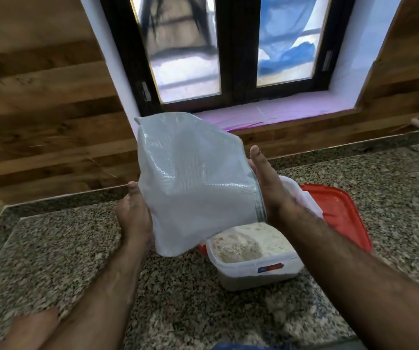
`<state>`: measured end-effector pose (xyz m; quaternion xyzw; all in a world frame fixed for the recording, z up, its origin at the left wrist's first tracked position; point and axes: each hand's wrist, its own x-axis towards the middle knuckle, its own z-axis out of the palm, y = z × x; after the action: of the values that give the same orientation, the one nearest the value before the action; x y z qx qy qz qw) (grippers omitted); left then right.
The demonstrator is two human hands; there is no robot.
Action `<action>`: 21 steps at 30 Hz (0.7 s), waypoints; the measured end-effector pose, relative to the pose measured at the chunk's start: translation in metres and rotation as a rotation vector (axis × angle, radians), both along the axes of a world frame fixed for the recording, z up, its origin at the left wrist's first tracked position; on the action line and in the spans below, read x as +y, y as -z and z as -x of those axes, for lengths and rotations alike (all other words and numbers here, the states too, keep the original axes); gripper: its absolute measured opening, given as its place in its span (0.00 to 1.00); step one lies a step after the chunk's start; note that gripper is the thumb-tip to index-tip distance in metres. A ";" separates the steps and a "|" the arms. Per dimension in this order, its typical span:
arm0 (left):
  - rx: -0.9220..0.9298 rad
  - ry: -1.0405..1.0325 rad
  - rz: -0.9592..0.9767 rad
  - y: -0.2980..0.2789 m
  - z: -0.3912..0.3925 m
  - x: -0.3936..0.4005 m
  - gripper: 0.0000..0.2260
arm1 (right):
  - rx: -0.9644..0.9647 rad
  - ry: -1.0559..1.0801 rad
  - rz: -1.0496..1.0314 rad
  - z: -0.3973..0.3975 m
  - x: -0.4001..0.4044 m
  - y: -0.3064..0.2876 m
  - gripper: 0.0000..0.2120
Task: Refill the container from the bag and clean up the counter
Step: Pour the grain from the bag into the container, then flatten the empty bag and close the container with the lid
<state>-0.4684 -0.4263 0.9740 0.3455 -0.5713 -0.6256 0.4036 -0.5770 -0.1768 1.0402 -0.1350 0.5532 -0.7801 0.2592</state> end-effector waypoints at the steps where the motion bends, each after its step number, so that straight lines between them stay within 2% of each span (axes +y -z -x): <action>1: 0.014 0.021 -0.016 0.002 -0.001 -0.005 0.25 | -0.002 0.009 -0.002 -0.002 -0.003 -0.001 0.33; 4: 0.004 0.061 -0.047 0.004 -0.010 -0.018 0.24 | -0.012 0.014 -0.043 -0.005 -0.011 -0.007 0.28; 6: -0.029 0.054 -0.074 0.005 -0.020 -0.027 0.23 | -0.059 -0.042 -0.081 -0.011 -0.024 -0.010 0.32; 9: -0.044 0.082 -0.160 0.011 -0.040 -0.049 0.23 | -0.033 -0.149 -0.109 -0.024 -0.054 -0.012 0.38; 11: -0.062 0.094 -0.226 0.020 -0.058 -0.068 0.23 | -0.002 -0.210 -0.109 -0.034 -0.079 -0.011 0.31; 13: -0.109 0.081 -0.265 0.035 -0.080 -0.088 0.24 | 0.043 -0.227 -0.116 -0.046 -0.106 -0.010 0.19; 14: -0.132 0.067 -0.264 0.041 -0.091 -0.095 0.24 | 0.045 -0.233 -0.121 -0.053 -0.119 -0.008 0.16; 17: -0.202 0.025 -0.210 0.075 -0.124 -0.125 0.21 | -0.007 -0.294 -0.165 -0.073 -0.154 0.015 0.19; 21: -0.410 0.015 -0.016 0.124 -0.167 -0.157 0.17 | -0.065 -0.281 -0.357 -0.091 -0.189 0.074 0.16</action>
<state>-0.3017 -0.5834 0.8495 0.4646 -0.6391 -0.5498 0.2712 -0.4857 -0.3653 0.9658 -0.1375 0.6493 -0.6302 0.4029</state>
